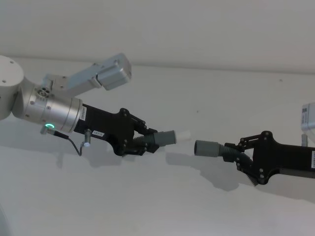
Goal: Use both hands to pick up one end of the pipe from the table, align the ends, and insert them.
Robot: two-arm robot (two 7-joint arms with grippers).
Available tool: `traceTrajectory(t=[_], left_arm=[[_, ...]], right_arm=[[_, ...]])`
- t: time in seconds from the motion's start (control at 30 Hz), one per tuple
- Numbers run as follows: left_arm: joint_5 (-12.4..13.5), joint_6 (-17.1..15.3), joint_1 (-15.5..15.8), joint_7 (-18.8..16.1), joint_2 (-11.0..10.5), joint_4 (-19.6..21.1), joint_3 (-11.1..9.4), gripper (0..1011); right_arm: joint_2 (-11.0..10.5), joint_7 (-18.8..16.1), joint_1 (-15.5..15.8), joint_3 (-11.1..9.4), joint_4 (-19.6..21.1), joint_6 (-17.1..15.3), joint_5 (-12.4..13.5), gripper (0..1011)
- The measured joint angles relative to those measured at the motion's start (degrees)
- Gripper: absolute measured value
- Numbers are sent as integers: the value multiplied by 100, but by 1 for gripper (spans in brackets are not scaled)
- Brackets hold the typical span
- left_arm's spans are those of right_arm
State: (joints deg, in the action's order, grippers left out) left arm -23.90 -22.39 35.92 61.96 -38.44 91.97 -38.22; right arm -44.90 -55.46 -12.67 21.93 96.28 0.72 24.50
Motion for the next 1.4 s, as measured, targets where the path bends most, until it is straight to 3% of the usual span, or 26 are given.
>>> traceTrajectory(t=[0.43, 1.4], left_arm=[[-35, 4, 12, -93, -58, 0, -7, 348], [-120, 44, 179, 76, -156, -49, -223, 348]], right_arm=[[-19, 2, -66, 74, -65, 4, 27, 175], [-39, 163, -199, 219, -163, 8, 47, 175]])
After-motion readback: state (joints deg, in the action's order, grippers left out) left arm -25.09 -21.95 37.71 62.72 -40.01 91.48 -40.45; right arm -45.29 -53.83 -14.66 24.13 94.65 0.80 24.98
